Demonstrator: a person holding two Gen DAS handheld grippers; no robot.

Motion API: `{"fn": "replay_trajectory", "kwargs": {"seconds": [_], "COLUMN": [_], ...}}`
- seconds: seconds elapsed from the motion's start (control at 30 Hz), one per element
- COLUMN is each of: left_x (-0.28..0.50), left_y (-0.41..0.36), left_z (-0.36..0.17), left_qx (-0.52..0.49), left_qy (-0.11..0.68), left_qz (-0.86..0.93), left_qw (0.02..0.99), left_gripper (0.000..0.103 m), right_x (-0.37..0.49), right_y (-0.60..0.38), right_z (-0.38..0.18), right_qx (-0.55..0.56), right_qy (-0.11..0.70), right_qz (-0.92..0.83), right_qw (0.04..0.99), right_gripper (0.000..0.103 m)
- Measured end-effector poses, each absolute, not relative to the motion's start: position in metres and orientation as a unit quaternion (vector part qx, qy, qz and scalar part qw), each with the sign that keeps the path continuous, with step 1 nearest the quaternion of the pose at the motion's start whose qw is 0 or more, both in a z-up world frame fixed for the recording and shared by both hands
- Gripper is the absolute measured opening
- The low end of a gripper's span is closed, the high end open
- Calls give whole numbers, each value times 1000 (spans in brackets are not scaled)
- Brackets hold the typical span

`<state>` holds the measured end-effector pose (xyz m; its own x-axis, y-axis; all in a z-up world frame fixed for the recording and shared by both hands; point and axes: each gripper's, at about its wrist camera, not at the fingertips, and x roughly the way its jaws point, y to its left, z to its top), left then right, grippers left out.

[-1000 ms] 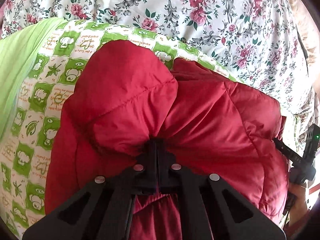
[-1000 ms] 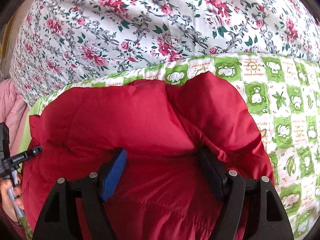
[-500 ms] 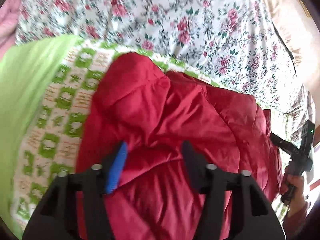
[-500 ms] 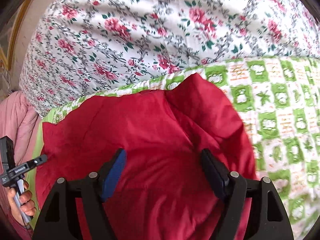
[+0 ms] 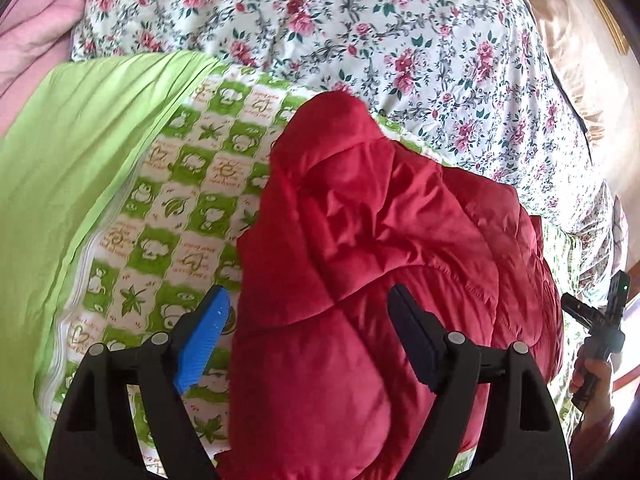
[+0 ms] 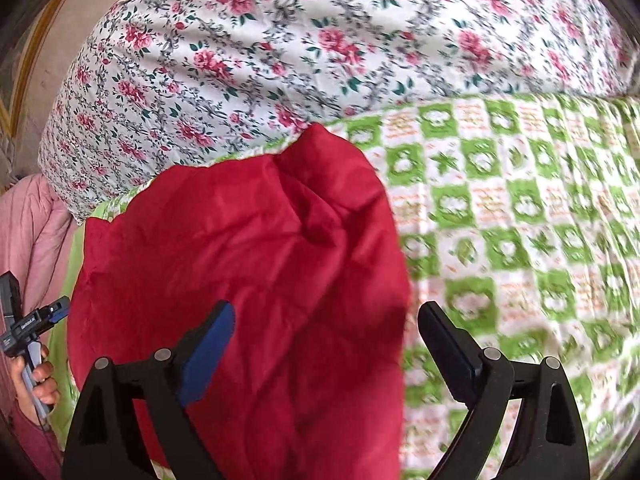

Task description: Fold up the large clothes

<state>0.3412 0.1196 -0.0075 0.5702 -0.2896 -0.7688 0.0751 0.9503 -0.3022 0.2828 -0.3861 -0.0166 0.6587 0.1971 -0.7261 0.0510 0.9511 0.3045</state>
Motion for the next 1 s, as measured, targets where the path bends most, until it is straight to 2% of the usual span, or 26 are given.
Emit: {"fn": "replay_trajectory", "kwargs": {"seconds": [0.3, 0.7, 0.83, 0.9, 1.0], "left_x": [346, 364, 374, 379, 384], "left_y": [141, 149, 152, 152, 152], "left_z": [-29, -54, -68, -76, -86], "left_qx": [-172, -251, -293, -312, -336], "left_qy": [472, 498, 506, 514, 519], "left_qz": [-139, -214, -228, -230, -237], "left_qw": [854, 802, 779, 765, 750], "left_gripper": [82, 82, 86, 92, 97], "right_x": [270, 290, 295, 298, 300], "right_y": [-424, -441, -440, -439, -438], "right_z": [-33, -77, -83, -85, -88], "right_qx": [211, 327, 337, 339, 345], "right_qy": [428, 453, 453, 454, 454], "right_qz": [32, 113, 138, 149, 162], "right_qw": [878, 822, 814, 810, 805], "right_gripper": [96, 96, 97, 97, 97]}}
